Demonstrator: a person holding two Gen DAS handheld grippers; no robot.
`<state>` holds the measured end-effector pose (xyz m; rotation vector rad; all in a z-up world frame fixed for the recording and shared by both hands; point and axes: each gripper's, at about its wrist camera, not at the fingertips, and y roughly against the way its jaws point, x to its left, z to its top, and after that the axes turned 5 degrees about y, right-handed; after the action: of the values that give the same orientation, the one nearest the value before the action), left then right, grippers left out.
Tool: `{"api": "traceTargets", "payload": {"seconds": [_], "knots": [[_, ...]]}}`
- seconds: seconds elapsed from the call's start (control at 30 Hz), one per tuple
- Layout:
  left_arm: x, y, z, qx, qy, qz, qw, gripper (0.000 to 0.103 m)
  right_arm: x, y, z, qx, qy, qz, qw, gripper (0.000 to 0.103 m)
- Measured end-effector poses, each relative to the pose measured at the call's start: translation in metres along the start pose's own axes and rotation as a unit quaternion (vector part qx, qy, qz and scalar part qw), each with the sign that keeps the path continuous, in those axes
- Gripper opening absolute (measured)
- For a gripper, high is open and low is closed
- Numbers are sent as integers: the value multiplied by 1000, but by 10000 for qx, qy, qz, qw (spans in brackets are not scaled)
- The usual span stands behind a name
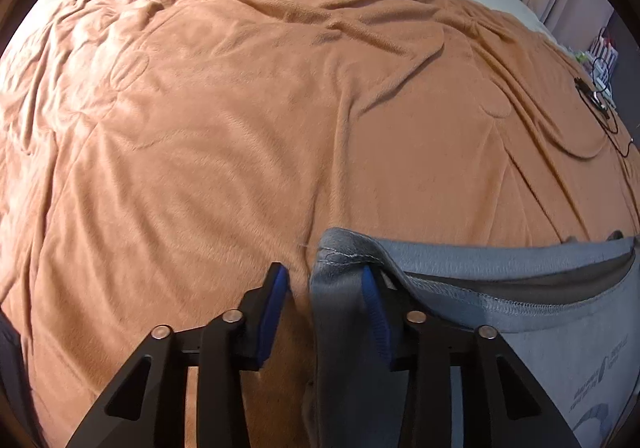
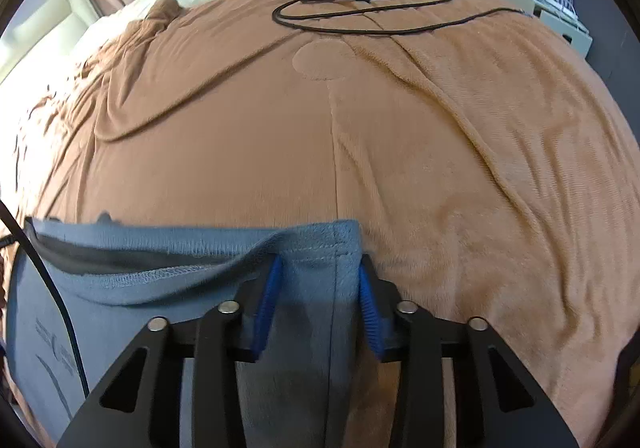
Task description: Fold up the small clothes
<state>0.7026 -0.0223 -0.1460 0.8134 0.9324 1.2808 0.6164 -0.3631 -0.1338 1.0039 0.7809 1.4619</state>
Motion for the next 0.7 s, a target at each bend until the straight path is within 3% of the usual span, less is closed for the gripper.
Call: {"api": "traceTargets", "payload": {"seconds": [0.17, 0.37, 0.7], "knots": [[-1, 3, 3, -83, -24, -149, 9999, 7, -6, 0, 3, -126, -120, 54, 9998, 5], [7, 16, -2, -212, 241, -310, 9990, 4, -12, 10, -1, -294, -269, 150, 9991, 3], [2, 65, 2, -697, 221, -396, 9965, 4, -9, 55, -9, -739, -231, 138, 9969, 2]]}}
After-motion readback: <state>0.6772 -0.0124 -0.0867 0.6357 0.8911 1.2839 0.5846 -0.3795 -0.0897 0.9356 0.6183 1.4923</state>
